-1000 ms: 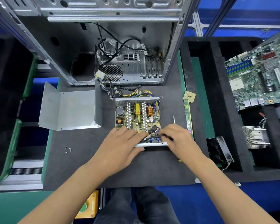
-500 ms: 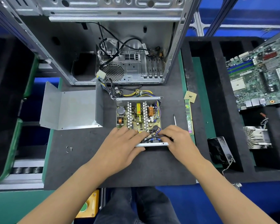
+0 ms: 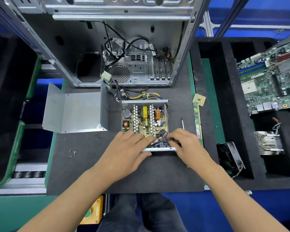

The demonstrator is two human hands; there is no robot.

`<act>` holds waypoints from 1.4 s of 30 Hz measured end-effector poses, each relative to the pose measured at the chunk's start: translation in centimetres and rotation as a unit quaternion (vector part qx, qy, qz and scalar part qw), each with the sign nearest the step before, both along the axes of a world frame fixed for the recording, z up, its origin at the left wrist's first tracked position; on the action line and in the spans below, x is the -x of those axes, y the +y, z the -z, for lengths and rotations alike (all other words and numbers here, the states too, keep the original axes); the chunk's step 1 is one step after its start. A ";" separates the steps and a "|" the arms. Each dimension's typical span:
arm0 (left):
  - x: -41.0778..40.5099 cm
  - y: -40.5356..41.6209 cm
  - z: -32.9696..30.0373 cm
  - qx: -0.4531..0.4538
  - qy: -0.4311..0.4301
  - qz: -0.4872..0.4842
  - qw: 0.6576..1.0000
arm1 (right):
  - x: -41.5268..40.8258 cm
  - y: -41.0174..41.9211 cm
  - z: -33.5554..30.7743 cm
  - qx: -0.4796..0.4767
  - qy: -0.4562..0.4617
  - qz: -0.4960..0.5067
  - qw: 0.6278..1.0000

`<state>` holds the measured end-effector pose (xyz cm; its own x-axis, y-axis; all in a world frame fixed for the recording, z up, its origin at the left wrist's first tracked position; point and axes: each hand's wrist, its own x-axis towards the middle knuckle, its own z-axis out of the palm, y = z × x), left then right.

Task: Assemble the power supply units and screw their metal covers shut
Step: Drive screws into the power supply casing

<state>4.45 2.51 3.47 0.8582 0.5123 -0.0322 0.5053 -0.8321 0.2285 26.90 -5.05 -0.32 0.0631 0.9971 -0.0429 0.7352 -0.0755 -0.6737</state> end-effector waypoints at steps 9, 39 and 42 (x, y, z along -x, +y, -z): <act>0.1 0.0 0.1 0.008 -0.001 -0.001 1.000 | 0.2 0.1 -0.3 -0.001 -0.024 -0.019 1.000; 0.0 0.0 0.1 0.003 0.002 -0.002 1.000 | 0.0 1.7 -1.5 0.031 -0.127 -0.106 0.986; 0.0 0.0 0.1 0.001 0.004 0.000 1.000 | -0.5 2.3 -1.4 0.102 -0.114 -0.086 0.985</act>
